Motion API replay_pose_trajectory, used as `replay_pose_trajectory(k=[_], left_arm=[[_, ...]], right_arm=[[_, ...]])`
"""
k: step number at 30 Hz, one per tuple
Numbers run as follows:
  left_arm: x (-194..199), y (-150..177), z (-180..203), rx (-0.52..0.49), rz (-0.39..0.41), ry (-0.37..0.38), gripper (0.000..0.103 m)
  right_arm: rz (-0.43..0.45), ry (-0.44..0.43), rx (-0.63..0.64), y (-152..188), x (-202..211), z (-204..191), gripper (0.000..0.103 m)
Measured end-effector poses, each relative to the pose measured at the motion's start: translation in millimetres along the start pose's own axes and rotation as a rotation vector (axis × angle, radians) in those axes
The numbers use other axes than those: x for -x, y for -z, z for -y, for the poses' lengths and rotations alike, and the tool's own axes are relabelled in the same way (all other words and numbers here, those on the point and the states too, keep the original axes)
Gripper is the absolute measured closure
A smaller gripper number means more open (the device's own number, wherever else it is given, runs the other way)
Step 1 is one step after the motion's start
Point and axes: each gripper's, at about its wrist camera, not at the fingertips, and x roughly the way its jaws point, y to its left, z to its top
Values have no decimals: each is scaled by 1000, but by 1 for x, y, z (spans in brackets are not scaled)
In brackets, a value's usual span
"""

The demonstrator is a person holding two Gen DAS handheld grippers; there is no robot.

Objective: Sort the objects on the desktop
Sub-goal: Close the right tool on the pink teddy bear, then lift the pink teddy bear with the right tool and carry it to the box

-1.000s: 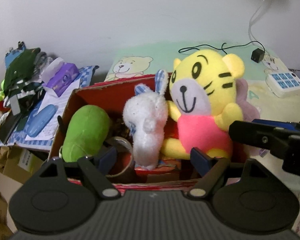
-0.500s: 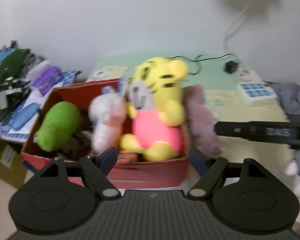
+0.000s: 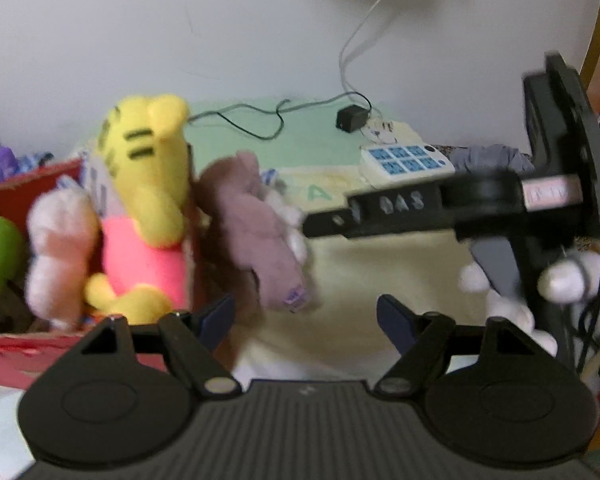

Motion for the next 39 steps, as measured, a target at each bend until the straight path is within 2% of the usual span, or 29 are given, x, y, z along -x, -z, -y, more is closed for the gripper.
replay_pose_trajectory(k=[2,8,12,18,22,28,33,39], left_arm=[[-6,3,1,3,-2,21,24],[-20,7,3,11,-14,17,24],[-26,10,2,15,-24,2,24],[-28,15,1,26,-38,7,24],[-22,14,0,20,-32,24,24],[-24,10,4,-3,-18,45,22],[-46,11,7,-12,-51,92,20],[-84,8,15,-22,-115,145,23]], right_arm=[[-17,-19,28,-7,-7,0,57],[-95,-50,126,-21,-43,-10,54],[-147,-87,131,-24,-68,-12,55],[-194,-89,82,-22,-91,-4,66],[-187,-112,52,-23,-77,3,72],[-182,-124,-1,-17,-32,25,73],[-201,-96,-57,0,-7,47,73],[-184,-59,-157,16,5,75,74]])
